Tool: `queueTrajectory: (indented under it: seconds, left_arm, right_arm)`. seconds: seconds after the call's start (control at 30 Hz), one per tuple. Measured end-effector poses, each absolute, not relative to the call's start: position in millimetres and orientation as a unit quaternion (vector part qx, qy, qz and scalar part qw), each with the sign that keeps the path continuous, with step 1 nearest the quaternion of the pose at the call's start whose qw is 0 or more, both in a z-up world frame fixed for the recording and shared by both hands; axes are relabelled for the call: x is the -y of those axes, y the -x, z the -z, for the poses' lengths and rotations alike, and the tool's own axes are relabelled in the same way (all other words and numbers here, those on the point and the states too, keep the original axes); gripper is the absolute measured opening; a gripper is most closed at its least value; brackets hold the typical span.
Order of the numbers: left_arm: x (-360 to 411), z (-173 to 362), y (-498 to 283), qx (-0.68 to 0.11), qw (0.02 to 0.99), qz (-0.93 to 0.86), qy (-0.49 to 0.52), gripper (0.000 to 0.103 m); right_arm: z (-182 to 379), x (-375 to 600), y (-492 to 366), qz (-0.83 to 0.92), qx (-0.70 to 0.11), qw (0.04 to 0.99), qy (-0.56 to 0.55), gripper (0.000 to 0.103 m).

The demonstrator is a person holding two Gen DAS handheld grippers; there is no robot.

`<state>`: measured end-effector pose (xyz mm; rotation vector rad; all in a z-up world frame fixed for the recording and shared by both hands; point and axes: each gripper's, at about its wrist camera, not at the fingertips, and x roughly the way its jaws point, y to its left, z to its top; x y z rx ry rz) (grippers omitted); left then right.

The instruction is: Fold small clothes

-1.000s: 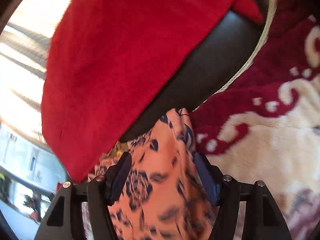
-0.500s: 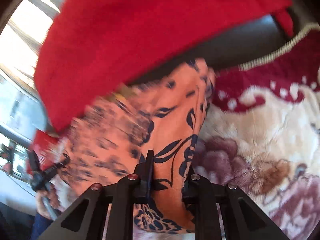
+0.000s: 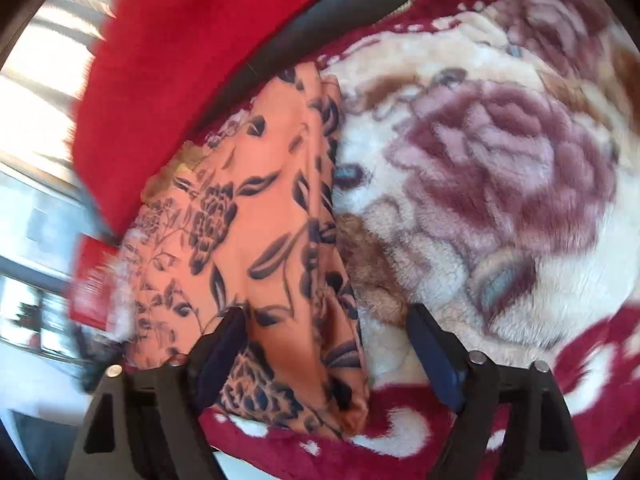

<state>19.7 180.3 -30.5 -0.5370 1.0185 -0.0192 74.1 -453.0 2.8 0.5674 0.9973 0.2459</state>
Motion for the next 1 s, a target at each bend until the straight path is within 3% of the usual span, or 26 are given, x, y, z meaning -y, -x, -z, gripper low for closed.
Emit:
queueTrajectory:
  seconds: [0.13,0.27,0.5,0.53,0.57,0.6,0.63,0.67,0.73,0.77,0.9,1.0]
  left_arm:
    - [-178,-11,-42,-0.441,0.877,0.004,0.190,0.046]
    - [-156,-33,-75,-0.418,0.895,0.030,0.152,0.065]
    - [-134,-12,-134,-0.435,0.894,0.009,0.110,0.064]
    - [-136,-9,-136,-0.438,0.892,0.009,0.110,0.054]
    - [-136,-7,-138,-0.443,0.890,0.005,0.108,0.026]
    - [-136,-2,-143,-0.452,0.886,-0.009,0.103,0.009]
    - [-135,3,-148,-0.454,0.885,-0.013,0.101,0.003]
    - [-135,0,-146,-0.441,0.892,-0.011,0.101,0.002]
    - [-132,-9,-139,-0.416,0.904,-0.013,0.095,0.002]
    - [-132,-19,-130,-0.399,0.912,-0.017,0.095,0.002]
    - [-139,-59,-92,-0.332,0.936,-0.022,0.113,0.002]
    - [-147,-58,-85,-0.328,0.936,-0.030,0.125,0.002]
  right_arm:
    - [-27,480,-67,-0.078,-0.420,0.857,-0.289,0.085]
    - [-43,473,-104,-0.090,-0.420,0.862,-0.268,0.085]
    - [-33,442,-163,-0.068,-0.431,0.875,-0.211,0.084]
    - [-31,440,-169,-0.065,-0.431,0.876,-0.209,0.083]
    - [-31,438,-174,-0.067,-0.433,0.875,-0.207,0.080]
    - [-29,437,-176,-0.068,-0.439,0.873,-0.203,0.075]
    - [-27,434,-182,-0.066,-0.448,0.870,-0.197,0.059]
    - [-27,434,-184,-0.067,-0.451,0.869,-0.193,0.042]
    - [-30,427,-189,-0.063,-0.459,0.869,-0.172,0.028]
    - [-34,424,-188,-0.060,-0.459,0.872,-0.160,0.013]
    - [-73,402,-174,-0.041,-0.418,0.903,-0.086,0.008]
    - [-93,399,-169,-0.025,-0.385,0.920,-0.063,0.007]
